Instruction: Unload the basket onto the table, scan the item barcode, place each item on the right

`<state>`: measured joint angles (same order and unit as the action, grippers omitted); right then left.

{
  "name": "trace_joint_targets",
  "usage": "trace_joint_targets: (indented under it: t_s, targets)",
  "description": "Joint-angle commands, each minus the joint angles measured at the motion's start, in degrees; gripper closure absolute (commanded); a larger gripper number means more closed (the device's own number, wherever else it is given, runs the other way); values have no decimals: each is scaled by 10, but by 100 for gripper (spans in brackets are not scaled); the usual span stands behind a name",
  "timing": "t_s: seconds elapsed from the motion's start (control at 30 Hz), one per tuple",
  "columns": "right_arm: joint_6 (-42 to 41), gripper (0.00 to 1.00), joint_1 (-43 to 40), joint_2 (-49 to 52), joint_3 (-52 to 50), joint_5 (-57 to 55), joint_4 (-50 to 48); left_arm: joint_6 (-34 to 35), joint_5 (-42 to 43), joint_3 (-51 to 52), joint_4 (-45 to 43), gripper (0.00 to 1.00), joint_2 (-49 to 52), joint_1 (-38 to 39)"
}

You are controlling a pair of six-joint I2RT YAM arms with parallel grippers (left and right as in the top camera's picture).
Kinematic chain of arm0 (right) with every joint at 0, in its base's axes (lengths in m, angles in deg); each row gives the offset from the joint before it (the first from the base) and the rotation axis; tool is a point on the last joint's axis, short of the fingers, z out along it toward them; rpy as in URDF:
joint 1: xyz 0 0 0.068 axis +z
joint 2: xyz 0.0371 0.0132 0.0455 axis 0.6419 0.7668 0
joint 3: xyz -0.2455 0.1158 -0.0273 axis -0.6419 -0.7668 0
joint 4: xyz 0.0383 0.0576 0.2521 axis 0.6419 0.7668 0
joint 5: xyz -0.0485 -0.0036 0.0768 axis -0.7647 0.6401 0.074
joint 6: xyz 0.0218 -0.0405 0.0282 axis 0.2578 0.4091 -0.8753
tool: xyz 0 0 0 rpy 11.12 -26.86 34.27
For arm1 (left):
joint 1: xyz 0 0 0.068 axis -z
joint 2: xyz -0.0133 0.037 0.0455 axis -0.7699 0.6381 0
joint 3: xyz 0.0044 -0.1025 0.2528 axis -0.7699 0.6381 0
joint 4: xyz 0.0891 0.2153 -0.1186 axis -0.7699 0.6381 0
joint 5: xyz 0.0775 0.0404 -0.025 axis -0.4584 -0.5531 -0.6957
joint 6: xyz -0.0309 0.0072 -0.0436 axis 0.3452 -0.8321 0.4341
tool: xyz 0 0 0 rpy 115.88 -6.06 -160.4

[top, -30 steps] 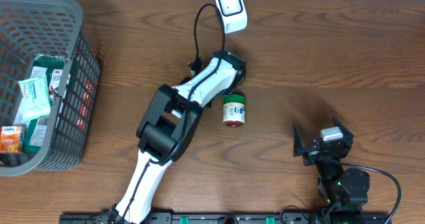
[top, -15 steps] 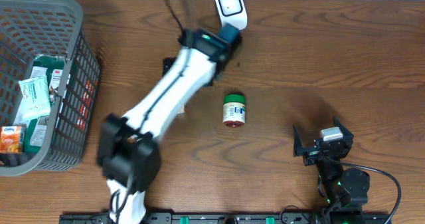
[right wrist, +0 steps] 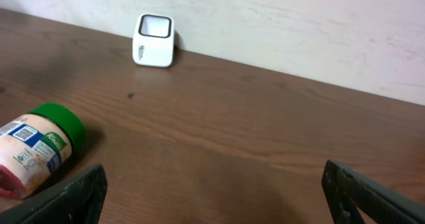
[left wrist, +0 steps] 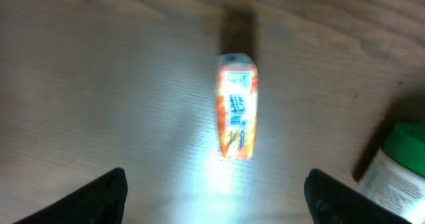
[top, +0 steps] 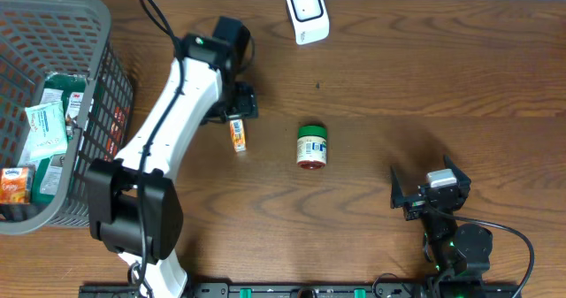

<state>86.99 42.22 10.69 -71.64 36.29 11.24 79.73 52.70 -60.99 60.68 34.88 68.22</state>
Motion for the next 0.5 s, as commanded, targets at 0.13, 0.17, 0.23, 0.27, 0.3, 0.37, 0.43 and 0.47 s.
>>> trace_joint_targets:
  t_s: [0.13, 0.17, 0.23, 0.27, 0.3, 0.37, 0.43, 0.47]
  targets:
    - [-9, 1, 0, -3, 0, -3, 2, -8, 12, 146, -156, 13, 2, 23]
    - [-9, 1, 0, -3, 0, -3, 2, -8, 12, 155, -171, 13, 2, 23]
    - [-9, 1, 0, -3, 0, -3, 2, -8, 10, 185, -218, 13, 3, 23]
    - [-9, 1, 0, -3, 0, -3, 2, -8, 10, 196, -238, 14, 3, 23]
    - [-9, 1, 0, -3, -1, -3, 2, -8, 9, 202, -251, 14, 3, 22]
    - [-9, 1, 0, -3, 0, -3, 2, -8, 5, 208, -265, 20, 3, 22]
    - [-9, 1, 0, -3, 0, -3, 2, -8, 5, 208, -270, 32, 3, 22]
    - [-9, 1, 0, -3, -1, -3, 2, -8, 5, 208, -272, 38, 3, 22]
